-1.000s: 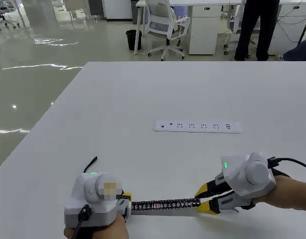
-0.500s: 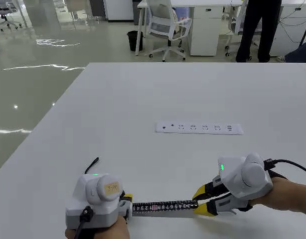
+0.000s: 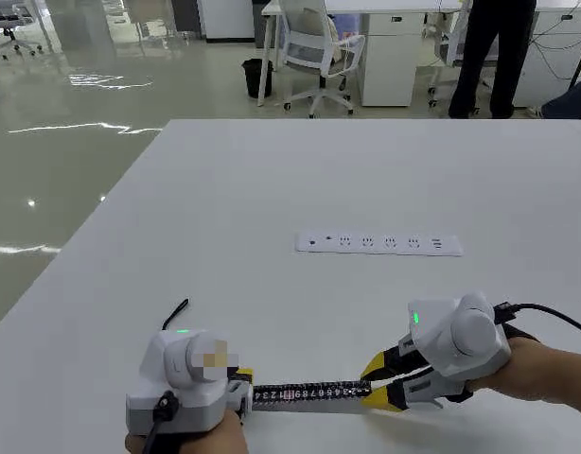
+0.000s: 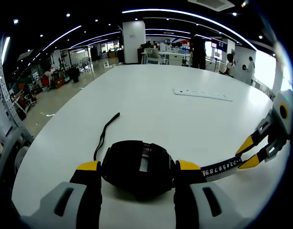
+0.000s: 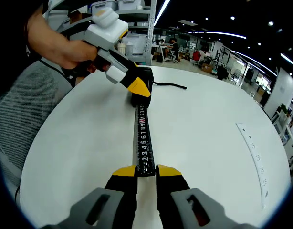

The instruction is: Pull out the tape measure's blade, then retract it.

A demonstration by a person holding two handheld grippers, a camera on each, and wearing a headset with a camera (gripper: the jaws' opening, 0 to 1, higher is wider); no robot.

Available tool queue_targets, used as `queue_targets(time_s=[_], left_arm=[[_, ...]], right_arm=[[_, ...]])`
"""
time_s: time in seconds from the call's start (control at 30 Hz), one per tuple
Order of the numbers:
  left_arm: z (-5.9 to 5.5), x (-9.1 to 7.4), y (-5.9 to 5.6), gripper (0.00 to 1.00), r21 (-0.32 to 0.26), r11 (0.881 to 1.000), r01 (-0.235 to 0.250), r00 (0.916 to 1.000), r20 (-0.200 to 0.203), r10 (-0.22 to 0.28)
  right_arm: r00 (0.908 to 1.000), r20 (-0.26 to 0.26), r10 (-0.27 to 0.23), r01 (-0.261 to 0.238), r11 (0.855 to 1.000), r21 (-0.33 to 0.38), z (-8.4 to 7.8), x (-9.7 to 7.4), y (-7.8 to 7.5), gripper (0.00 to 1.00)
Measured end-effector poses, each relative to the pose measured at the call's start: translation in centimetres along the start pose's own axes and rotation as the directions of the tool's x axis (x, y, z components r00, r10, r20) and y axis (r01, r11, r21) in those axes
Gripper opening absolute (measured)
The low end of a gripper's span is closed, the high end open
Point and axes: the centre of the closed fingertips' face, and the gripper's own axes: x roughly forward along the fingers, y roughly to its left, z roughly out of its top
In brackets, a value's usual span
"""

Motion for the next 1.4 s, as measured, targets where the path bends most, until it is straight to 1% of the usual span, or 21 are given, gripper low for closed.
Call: queue_targets(time_s=[0.47, 0.83, 1.4], left_arm=[[0.0, 0.0, 0.0, 0.56, 0.011, 1.0, -0.004, 1.0, -0.004, 0.004], [0.0, 0.1, 0.0, 0.56, 0.017, 1.0, -0.004, 1.0, -0.005, 0.004], [-0.1, 0.1, 0.0, 0.56, 0.006, 1.0, 0.006, 0.9999, -0.008, -0.006]], right_arm=[[1.0, 0.008, 0.002, -0.002, 1.0, 0.0, 0.5, 0.8, 0.1, 0.14], [1.0, 0.009, 0.005, -0.005, 1.0, 0.002, 0.6, 1.1, 0.2, 0.14], [0.9998, 0.015, 0.009, -0.009, 1.0, 0.0, 1.1, 1.8, 0.2, 0.14]])
